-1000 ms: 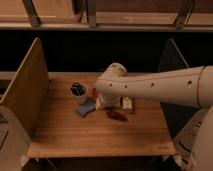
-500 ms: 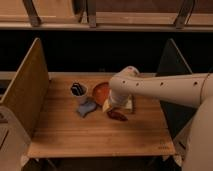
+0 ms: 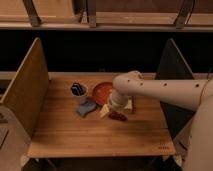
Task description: Drag the pepper across the table
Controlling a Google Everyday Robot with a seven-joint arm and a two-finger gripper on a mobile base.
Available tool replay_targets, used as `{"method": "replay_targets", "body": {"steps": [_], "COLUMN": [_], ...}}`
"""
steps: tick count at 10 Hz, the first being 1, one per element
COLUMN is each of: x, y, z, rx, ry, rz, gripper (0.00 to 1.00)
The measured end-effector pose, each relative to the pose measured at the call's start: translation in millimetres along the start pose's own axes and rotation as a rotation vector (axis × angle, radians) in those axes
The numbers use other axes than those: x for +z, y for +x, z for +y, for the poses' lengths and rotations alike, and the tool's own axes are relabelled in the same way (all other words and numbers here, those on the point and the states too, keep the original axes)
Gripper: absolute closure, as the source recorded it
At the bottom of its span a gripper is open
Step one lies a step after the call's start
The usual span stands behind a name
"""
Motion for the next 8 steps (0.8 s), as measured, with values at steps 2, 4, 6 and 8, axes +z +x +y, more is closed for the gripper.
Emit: {"method": "replay_targets", "body": {"steps": [2, 4, 6, 8], "x": [10, 23, 35, 49], "y": [6, 10, 12, 8], "z": [-10, -36, -65, -65], "rx": [-0.011, -0.036, -0.109, -0.185], "ry": [0.048, 0.15, 0.271, 0.305], "rz": [0.029, 0.087, 0.187, 0.251], "gripper": [0.35, 0.35, 0.35, 0.35]}}
